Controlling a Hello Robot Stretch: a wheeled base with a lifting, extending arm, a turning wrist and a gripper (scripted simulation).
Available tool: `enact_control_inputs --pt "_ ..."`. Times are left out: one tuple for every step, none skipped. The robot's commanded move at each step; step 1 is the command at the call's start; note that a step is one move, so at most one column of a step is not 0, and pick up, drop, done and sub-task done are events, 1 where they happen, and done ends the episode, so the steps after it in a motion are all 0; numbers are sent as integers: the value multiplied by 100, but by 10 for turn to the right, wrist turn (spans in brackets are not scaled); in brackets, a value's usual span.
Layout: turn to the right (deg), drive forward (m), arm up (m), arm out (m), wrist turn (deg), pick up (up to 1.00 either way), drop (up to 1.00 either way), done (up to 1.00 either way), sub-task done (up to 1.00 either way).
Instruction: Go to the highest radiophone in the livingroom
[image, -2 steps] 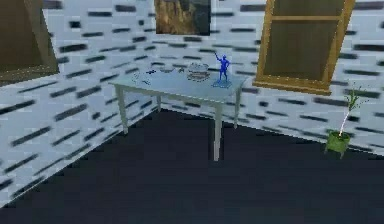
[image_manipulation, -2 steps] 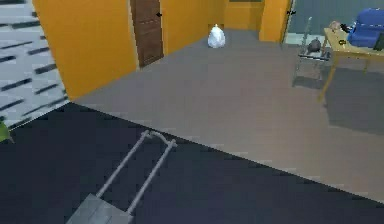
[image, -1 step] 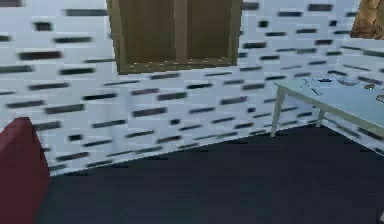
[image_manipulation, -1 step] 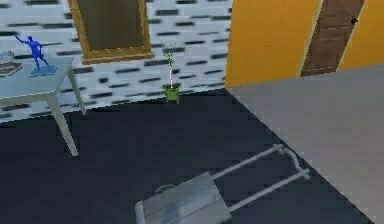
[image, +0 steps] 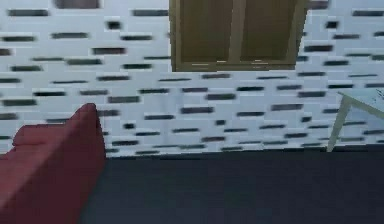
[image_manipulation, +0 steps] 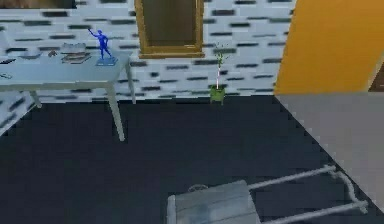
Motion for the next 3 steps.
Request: enact_control_inputs --pt "0 30 0 0 0 0 0 0 0" --pt "390 0 0 0 0 0 0 0 0" --pt "0 50 0 0 0 0 0 0 0"
